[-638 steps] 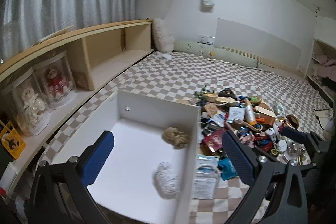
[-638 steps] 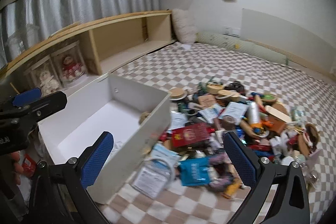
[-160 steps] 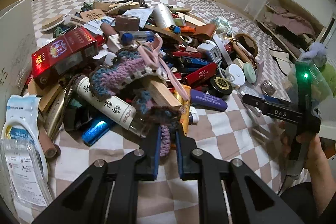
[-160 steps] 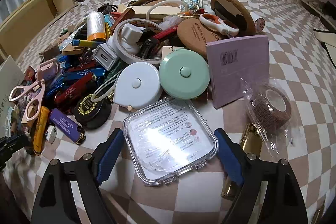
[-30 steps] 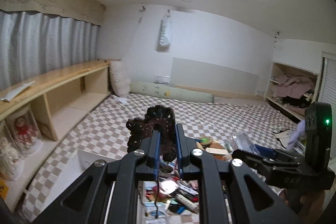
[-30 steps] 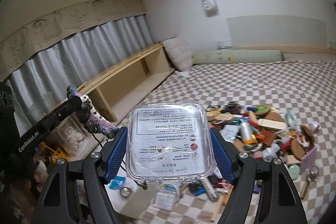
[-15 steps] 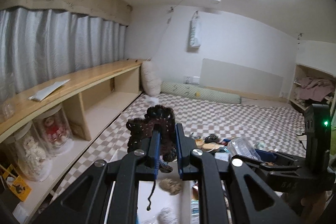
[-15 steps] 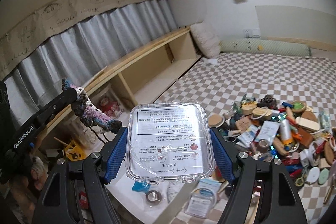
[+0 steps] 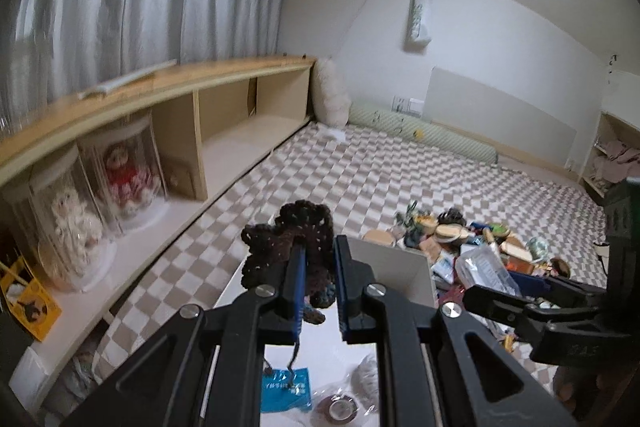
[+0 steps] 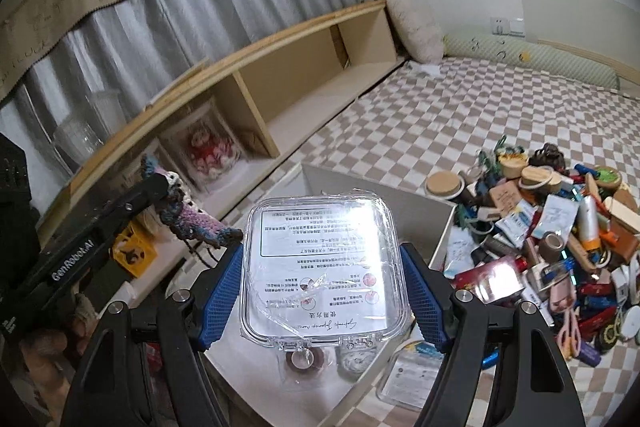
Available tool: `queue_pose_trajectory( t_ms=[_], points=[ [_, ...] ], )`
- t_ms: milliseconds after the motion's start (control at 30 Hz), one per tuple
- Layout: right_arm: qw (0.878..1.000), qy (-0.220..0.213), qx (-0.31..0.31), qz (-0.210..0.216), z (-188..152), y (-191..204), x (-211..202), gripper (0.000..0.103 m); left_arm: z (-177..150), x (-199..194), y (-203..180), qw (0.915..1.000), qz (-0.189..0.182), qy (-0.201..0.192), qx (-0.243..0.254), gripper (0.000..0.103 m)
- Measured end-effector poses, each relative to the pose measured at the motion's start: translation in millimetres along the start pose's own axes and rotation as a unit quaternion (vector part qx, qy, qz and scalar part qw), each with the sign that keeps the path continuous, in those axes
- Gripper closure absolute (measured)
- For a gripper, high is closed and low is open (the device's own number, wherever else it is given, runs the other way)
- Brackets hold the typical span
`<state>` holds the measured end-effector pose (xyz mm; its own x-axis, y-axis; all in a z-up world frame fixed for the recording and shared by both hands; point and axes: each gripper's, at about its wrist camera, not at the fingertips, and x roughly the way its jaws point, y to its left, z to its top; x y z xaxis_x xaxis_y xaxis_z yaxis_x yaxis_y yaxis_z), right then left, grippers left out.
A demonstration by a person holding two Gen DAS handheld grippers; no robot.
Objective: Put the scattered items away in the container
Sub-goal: 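Lift the crocheted strap and clear case and carry both over the white box, then open both tools to drop the strap and clear case into the box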
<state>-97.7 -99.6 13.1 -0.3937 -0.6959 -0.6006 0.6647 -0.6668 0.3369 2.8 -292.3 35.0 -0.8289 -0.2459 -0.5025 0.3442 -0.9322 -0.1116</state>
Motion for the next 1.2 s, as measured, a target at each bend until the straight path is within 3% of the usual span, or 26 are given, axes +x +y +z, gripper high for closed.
queue_pose_trajectory(
  t_ms=[400, 633, 867, 1200],
  points=[
    [0.998, 0.061, -0.011, -0.009, -23.7, -5.4, 62.6, 0.026, -55.7, 71.2, 14.8, 0.9960, 0.014, 0.088, -0.008, 0.090],
    [0.996, 0.092, -0.011, -0.016, -33.3, -10.9, 93.2, 0.026, -75.8, 97.0, 24.7, 0.9922, 0.026, 0.121, -0.015, 0.090],
    [0.993, 0.115, -0.016, -0.024, -35.0, -8.6, 119.4, 0.026, -90.5, 109.8, 27.3, 0.9894, 0.033, 0.142, -0.002, 0.090],
    [0.990, 0.134, -0.008, -0.035, -25.8, -9.1, 151.2, 0.026, -89.8, 108.7, 27.2, 0.9895, 0.033, 0.140, 0.012, 0.090]
  ],
)
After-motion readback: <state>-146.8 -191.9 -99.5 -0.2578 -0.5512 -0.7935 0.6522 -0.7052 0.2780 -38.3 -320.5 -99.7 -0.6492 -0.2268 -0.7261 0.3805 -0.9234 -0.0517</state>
